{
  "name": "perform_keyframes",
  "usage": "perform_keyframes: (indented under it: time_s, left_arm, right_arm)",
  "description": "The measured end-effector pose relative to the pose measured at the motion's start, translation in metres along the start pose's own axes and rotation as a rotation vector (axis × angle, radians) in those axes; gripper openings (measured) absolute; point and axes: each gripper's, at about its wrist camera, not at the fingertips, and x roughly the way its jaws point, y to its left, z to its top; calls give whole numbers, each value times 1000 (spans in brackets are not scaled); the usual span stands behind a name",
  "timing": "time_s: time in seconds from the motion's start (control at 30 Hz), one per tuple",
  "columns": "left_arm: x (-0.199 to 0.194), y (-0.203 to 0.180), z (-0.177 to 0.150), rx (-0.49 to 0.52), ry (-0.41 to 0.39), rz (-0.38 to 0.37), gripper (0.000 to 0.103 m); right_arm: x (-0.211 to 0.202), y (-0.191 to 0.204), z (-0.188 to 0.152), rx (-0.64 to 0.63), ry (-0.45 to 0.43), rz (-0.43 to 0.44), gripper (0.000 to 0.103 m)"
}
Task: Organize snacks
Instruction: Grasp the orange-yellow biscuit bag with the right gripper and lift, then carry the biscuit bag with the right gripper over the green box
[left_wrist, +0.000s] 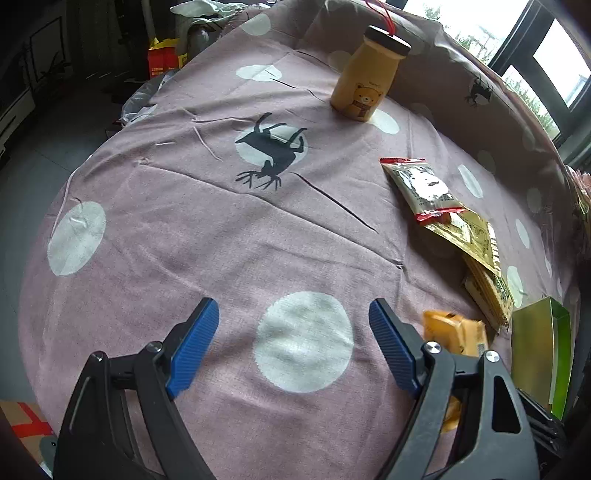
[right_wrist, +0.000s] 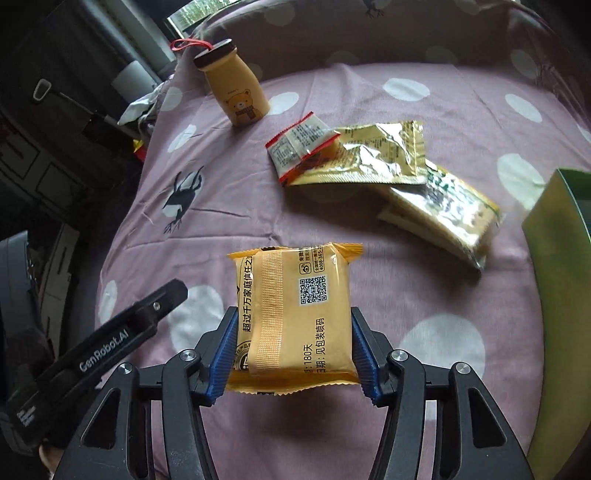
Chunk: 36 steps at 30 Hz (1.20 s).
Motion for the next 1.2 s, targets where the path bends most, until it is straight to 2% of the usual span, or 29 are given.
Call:
perform_keyframes:
  time_s: [0.1,0.2,0.27,0.37,0.43,0.53,0.57,0.67,0.8,0.87,0.97,1.0,1.2]
  left_arm:
    - [2,-7,-2,24,20,-18,83]
    - [6,-11,-4,39,54,-51,82]
    - [8,-15,-6,54,69,-62,74]
    - [7,-24,-10,85,86,-91,67]
    - [6,-32,-14,107,109,-143,61]
    - [7,-46,-23,161,173,-245,46]
    - [8,-51,-26,181,186,-267,43]
    - [14,-64,-33,218,203,-258,40]
    - [20,-68,-36,198,251,-331,40]
    - [21,-68,-37,193,258,-344,42]
    - [21,-71,-39,190,266,-372,36]
    - [21,-72,-40,193,269,-378,35]
    - [12,-79,-41,215,214,-379,32]
  right_arm:
    - [4,-11,0,29,68,4,59]
    - [-8,-23,2,77,19,47,60]
    - [-16,-29,3,100,-19,62,64]
    - [-18,-36,5,135,-31,78,65]
    - [-18,-40,6,164,-22,107,65]
    - [-21,-40,6,193,-33,207,65]
    - [-22,-39,6,184,-39,213,65]
    - [-17,-36,7,172,-33,169,65]
    - [-4,-38,9,194,13,193,65]
    - [-1,-36,9,179,15,191,65]
    - [6,-31,9,158,30,178,62]
    - [7,-30,8,153,31,162,59]
    - [5,-32,7,153,18,146,55]
